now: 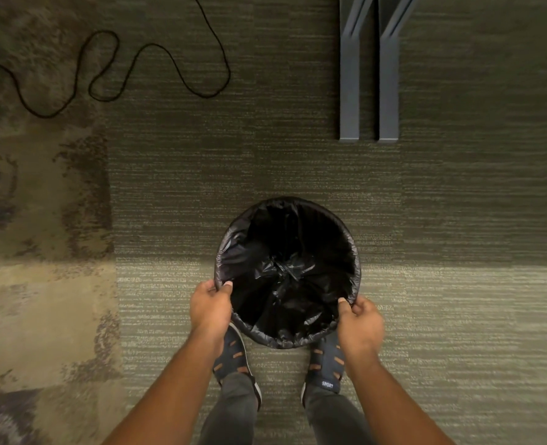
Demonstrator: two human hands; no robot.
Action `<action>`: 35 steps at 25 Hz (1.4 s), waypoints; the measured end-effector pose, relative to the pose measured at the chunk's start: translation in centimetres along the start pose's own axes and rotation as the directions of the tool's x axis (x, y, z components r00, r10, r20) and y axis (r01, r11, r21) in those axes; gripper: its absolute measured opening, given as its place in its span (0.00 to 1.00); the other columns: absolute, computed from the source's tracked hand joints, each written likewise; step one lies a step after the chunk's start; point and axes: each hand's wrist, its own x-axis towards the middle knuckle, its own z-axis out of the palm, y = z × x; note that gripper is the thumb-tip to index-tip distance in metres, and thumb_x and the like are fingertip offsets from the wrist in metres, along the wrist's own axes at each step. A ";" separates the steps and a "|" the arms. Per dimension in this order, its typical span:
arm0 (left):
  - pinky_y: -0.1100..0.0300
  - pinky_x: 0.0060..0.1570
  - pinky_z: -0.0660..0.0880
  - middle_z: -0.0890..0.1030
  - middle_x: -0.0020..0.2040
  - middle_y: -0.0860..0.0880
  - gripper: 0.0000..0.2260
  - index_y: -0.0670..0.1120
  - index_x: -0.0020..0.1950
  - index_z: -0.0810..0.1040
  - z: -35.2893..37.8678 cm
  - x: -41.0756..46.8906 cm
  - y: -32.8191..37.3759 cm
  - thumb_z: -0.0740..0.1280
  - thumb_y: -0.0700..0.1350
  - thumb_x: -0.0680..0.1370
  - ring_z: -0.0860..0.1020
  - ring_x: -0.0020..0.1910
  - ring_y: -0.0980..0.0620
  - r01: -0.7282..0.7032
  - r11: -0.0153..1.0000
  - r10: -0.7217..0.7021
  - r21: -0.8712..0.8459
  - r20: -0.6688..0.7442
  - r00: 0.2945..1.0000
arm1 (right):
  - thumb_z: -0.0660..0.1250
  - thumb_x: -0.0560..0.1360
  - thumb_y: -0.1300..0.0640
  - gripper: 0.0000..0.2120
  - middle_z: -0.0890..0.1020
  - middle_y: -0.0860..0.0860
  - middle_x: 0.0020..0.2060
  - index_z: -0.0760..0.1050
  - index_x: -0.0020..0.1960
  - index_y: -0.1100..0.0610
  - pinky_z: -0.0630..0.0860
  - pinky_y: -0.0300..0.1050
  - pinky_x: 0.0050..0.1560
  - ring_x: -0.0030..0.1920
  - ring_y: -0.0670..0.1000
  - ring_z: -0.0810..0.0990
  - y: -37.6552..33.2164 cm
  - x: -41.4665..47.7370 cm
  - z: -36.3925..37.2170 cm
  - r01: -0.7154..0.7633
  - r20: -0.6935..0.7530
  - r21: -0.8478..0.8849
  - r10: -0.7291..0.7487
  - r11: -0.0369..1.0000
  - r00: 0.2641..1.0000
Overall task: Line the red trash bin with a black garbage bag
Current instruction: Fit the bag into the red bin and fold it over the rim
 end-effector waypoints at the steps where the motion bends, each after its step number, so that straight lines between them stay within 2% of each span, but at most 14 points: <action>1: 0.40 0.56 0.84 0.87 0.46 0.45 0.08 0.43 0.57 0.81 0.0 -0.6 0.3 0.71 0.45 0.81 0.86 0.48 0.43 -0.024 1.000 0.024 0.019 -0.023 0.999 | 0.70 0.82 0.56 0.24 0.86 0.55 0.58 0.73 0.75 0.63 0.77 0.49 0.60 0.56 0.56 0.84 -0.3 -0.1 0.0 -0.008 -0.005 0.004 0.008 1.000 1.000; 3: 0.48 0.47 0.80 0.81 0.42 0.47 0.08 0.41 0.53 0.80 0.2 -1.1 0.2 0.69 0.45 0.84 0.80 0.43 0.45 -0.057 0.996 0.063 0.069 -0.090 0.994 | 0.71 0.81 0.58 0.23 0.85 0.51 0.49 0.74 0.74 0.63 0.74 0.46 0.54 0.45 0.51 0.80 -0.6 -0.3 0.0 -0.011 -0.023 0.022 0.012 1.000 1.000; 4: 0.50 0.45 0.79 0.81 0.43 0.47 0.07 0.42 0.52 0.79 0.2 -1.4 0.0 0.69 0.46 0.84 0.79 0.43 0.46 -0.056 0.997 0.062 0.057 -0.110 0.992 | 0.71 0.81 0.58 0.21 0.85 0.51 0.49 0.75 0.72 0.63 0.73 0.45 0.53 0.45 0.51 0.79 -0.6 -0.4 0.2 -0.019 -0.029 0.027 0.020 0.999 0.999; 7: 0.39 0.52 0.85 0.87 0.49 0.45 0.06 0.46 0.58 0.81 0.2 -1.9 -0.9 0.70 0.46 0.84 0.86 0.49 0.42 -0.005 1.000 0.007 0.030 -0.070 0.998 | 0.72 0.80 0.61 0.15 0.81 0.46 0.39 0.79 0.66 0.62 0.79 0.50 0.47 0.46 0.56 0.83 0.0 -0.2 0.8 -0.062 0.009 0.017 0.062 0.998 0.998; 9: 0.36 0.53 0.86 0.89 0.49 0.45 0.05 0.48 0.59 0.83 0.3 -1.7 -1.8 0.68 0.42 0.85 0.88 0.50 0.41 -0.002 0.999 0.003 0.048 -0.015 1.000 | 0.72 0.79 0.64 0.15 0.78 0.45 0.37 0.78 0.66 0.61 0.83 0.52 0.48 0.41 0.52 0.81 -0.1 0.0 0.7 -0.064 0.033 0.003 0.064 0.998 0.997; 13: 0.36 0.50 0.86 0.89 0.50 0.44 0.07 0.49 0.57 0.81 0.7 -1.4 -1.4 0.65 0.39 0.86 0.88 0.48 0.43 -0.049 0.996 0.051 0.074 -0.030 0.998 | 0.70 0.80 0.68 0.17 0.77 0.39 0.38 0.77 0.68 0.62 0.73 0.33 0.41 0.38 0.38 0.75 -1.1 0.8 0.3 -0.055 0.052 0.047 0.053 0.997 0.997; 17: 0.47 0.39 0.83 0.87 0.49 0.40 0.08 0.47 0.53 0.80 1.4 -0.5 1.8 0.63 0.38 0.87 0.83 0.41 0.44 -0.093 0.995 0.093 0.043 -0.018 0.995 | 0.69 0.80 0.69 0.14 0.82 0.44 0.41 0.78 0.63 0.60 0.72 0.26 0.33 0.40 0.40 0.79 -4.0 2.4 0.6 -0.049 0.057 0.110 0.043 0.993 0.997; 20: 0.41 0.49 0.86 0.87 0.50 0.44 0.08 0.48 0.52 0.80 2.2 0.4 5.6 0.63 0.38 0.87 0.86 0.46 0.44 -0.123 0.992 0.122 0.013 0.024 0.992 | 0.69 0.80 0.69 0.14 0.80 0.43 0.39 0.73 0.53 0.51 0.71 0.29 0.36 0.38 0.40 0.78 -8.2 3.9 1.0 -0.011 0.069 0.175 -0.001 0.984 0.998; 23: 0.38 0.50 0.87 0.88 0.51 0.43 0.06 0.46 0.53 0.81 3.2 1.8 9.8 0.65 0.39 0.86 0.88 0.48 0.41 -0.137 0.991 0.137 -0.006 0.026 0.990 | 0.72 0.77 0.66 0.11 0.83 0.48 0.37 0.75 0.44 0.52 0.82 0.46 0.39 0.39 0.51 0.84 -12.3 5.7 2.2 0.038 0.022 0.186 -0.043 0.982 0.999; 25: 0.40 0.48 0.87 0.88 0.50 0.41 0.05 0.43 0.54 0.82 3.8 3.1 12.1 0.66 0.37 0.85 0.88 0.47 0.40 -0.133 0.991 0.133 -0.028 0.017 0.991 | 0.72 0.74 0.65 0.07 0.87 0.53 0.39 0.80 0.44 0.54 0.86 0.53 0.43 0.42 0.57 0.87 -15.1 6.2 3.0 0.057 0.018 0.169 -0.061 0.984 0.998; 28: 0.45 0.43 0.87 0.88 0.52 0.41 0.08 0.41 0.59 0.84 4.9 4.9 15.2 0.65 0.37 0.84 0.88 0.49 0.40 -0.155 0.987 0.156 -0.035 0.040 0.987 | 0.69 0.74 0.67 0.07 0.87 0.53 0.40 0.82 0.47 0.56 0.87 0.52 0.44 0.42 0.57 0.88 -18.5 7.8 4.4 0.113 0.053 0.120 -0.120 0.986 0.991; 30: 0.46 0.42 0.87 0.88 0.51 0.41 0.09 0.41 0.60 0.83 5.5 5.8 16.8 0.64 0.37 0.85 0.87 0.48 0.40 -0.183 0.983 0.184 -0.021 0.066 0.981 | 0.68 0.76 0.65 0.08 0.84 0.51 0.36 0.80 0.43 0.54 0.84 0.47 0.37 0.39 0.56 0.86 -20.2 8.6 4.8 0.156 0.041 0.063 -0.159 0.986 0.986; 33: 0.38 0.49 0.86 0.87 0.52 0.39 0.09 0.44 0.55 0.83 6.3 6.7 18.6 0.64 0.36 0.84 0.86 0.47 0.39 -0.206 0.977 0.210 -0.055 0.081 0.974 | 0.67 0.75 0.65 0.07 0.84 0.53 0.34 0.83 0.43 0.59 0.75 0.37 0.23 0.34 0.53 0.83 -21.4 9.8 5.3 0.235 0.050 0.058 -0.238 0.970 0.970; 35: 0.38 0.51 0.85 0.87 0.53 0.39 0.10 0.44 0.58 0.83 6.5 7.0 18.9 0.62 0.35 0.85 0.86 0.51 0.38 -0.199 0.975 0.212 -0.102 0.139 0.967 | 0.67 0.74 0.65 0.07 0.86 0.56 0.36 0.83 0.43 0.60 0.75 0.39 0.25 0.35 0.55 0.85 -21.8 10.4 5.5 0.253 0.076 0.051 -0.256 0.966 0.964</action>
